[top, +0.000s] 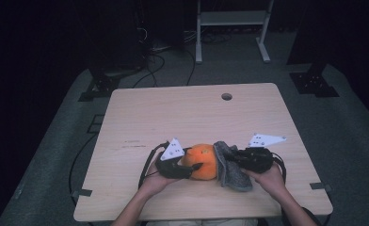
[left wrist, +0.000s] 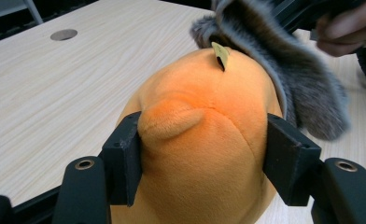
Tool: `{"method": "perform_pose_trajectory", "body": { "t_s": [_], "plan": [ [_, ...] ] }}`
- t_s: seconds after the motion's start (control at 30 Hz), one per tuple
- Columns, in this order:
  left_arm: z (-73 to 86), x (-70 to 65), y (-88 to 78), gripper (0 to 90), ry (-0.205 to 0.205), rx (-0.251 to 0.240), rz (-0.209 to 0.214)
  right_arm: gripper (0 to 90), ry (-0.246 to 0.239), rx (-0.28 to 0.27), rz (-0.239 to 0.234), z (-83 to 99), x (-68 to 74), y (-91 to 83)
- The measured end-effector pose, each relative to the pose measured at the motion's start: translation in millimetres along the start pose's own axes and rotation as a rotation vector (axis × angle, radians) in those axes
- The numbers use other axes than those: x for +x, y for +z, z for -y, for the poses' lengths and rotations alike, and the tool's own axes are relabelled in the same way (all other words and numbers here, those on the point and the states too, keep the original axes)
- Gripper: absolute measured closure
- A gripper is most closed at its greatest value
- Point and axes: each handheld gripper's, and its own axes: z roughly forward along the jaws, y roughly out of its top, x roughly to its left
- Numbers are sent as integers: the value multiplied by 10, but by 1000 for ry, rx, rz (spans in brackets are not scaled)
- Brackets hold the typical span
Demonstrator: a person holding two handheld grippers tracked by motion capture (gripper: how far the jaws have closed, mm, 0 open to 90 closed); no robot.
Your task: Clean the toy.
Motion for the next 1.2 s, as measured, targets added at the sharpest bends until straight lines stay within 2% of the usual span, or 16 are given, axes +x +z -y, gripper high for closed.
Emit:
{"method": "perform_pose_trajectory", "body": {
  "t_s": [0.13, 0.23, 0.3, 0.33, 0.4, 0.47, 0.6, 0.73, 0.83, 0.87, 0.97, 1.03, 1.13, 1.2],
  "plan": [
    [-39, -86, 35, 368, 18, 0, 19, 807, -84, -46, -54, -225, 277, 46],
    [-52, -94, -20, 367, 14, -14, 23, 807, -118, -51, -50, -309, 347, 98],
    [-27, -83, -29, 359, 21, -11, 23, 807, -99, -30, -32, -272, 284, 117],
    [2, -75, -14, 345, 14, -22, 37, 807, -93, -7, -15, -228, 246, 133],
    [28, -67, 16, 288, 13, -35, 53, 807, -40, -1, -22, -119, 153, 143],
    [36, -28, 26, 228, 16, -47, 70, 807, -33, 4, -13, -66, 129, 138],
    [107, 139, 13, 119, -63, -54, 131, 807, -23, 4, -5, -8, 111, 96],
    [154, 217, 30, 95, -93, -48, 180, 807, -17, 11, 8, 34, 79, 65],
    [205, 277, 79, 71, -143, -24, 217, 807, -11, 6, 16, 46, 63, 52],
    [216, 280, 93, 76, -147, -23, 222, 807, -9, 6, 15, 47, 63, 52],
    [181, 200, 87, 222, -107, -22, 158, 806, -9, -1, 18, 34, 85, 66],
    [136, 125, 84, 269, -84, -17, 117, 807, -15, -17, 12, -5, 128, 63],
    [56, 33, 89, 295, -58, -3, 79, 807, -54, -49, -8, -126, 251, 37],
    [24, -19, 95, 290, -48, 5, 62, 806, -85, -52, -7, -180, 322, 51]
  ]
}}
